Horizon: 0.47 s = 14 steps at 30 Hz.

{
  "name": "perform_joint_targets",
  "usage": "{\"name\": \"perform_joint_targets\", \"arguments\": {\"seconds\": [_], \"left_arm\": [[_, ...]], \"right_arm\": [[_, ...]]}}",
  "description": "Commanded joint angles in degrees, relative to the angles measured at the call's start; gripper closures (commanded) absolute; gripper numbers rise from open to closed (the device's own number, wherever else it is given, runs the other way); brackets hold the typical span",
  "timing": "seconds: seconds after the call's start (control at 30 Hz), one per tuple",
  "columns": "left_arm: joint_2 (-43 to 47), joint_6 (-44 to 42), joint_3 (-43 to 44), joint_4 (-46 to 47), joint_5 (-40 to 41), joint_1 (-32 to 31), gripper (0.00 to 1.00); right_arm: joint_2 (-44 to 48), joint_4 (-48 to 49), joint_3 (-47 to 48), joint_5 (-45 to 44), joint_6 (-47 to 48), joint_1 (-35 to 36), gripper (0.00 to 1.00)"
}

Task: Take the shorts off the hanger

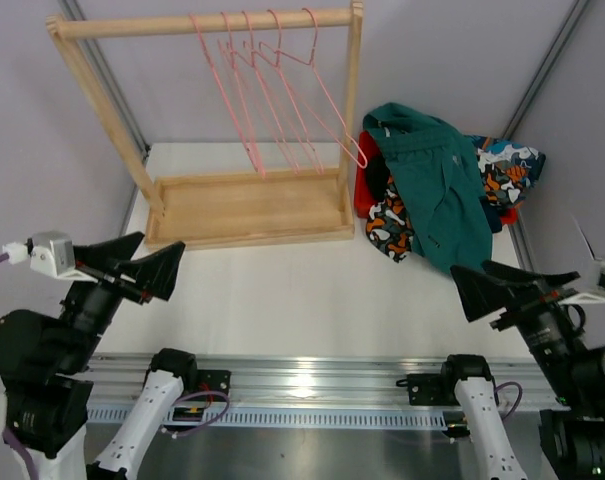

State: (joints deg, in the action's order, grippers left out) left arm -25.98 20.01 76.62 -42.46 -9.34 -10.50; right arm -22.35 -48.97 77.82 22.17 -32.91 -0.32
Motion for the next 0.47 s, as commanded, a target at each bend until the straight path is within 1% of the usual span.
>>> {"name": "perform_joint_targets", "arguments": {"seconds": [0.0,0.07,0.1,0.13,0.23,0.3,0.43], "left_arm": [[1.79,4.59,-3.23,-2.98,-1.11,-1.01,0.01],[2.77,6.0,-3.32,-2.81,-1.11,-1.01,0.01],[2.77,6.01,-3.06,-3.5,-1.12,-1.1,0.01],[2.51,6.01,-2.1,-4.21,-1.03,-1.1,0.01],[2.6,5.39,-0.95,-5.97,1.08,-2.15,0.01],[2.69,4.51,0.46,-7.37,3.62,-3.64,0.01],[2.6,3.28,2.92,-9.22,6.53,-5.75,0.01]], "right_arm": [[-3.65,-4.37,13.54,7.08,2.76,-4.07,0.01],[-5.24,-6.57,17.78,10.76,3.02,-6.18,0.01],[-5.86,-7.45,19.63,12.0,3.2,-8.36,0.01],[-6.82,-9.46,23.04,13.23,3.46,-9.52,0.0],[-7.01,-11.67,26.41,16.75,3.9,-13.47,0.01],[-6.31,-11.76,26.59,19.3,3.03,-15.32,0.01],[-5.86,-12.54,26.06,21.16,1.79,-17.34,0.0]]}}
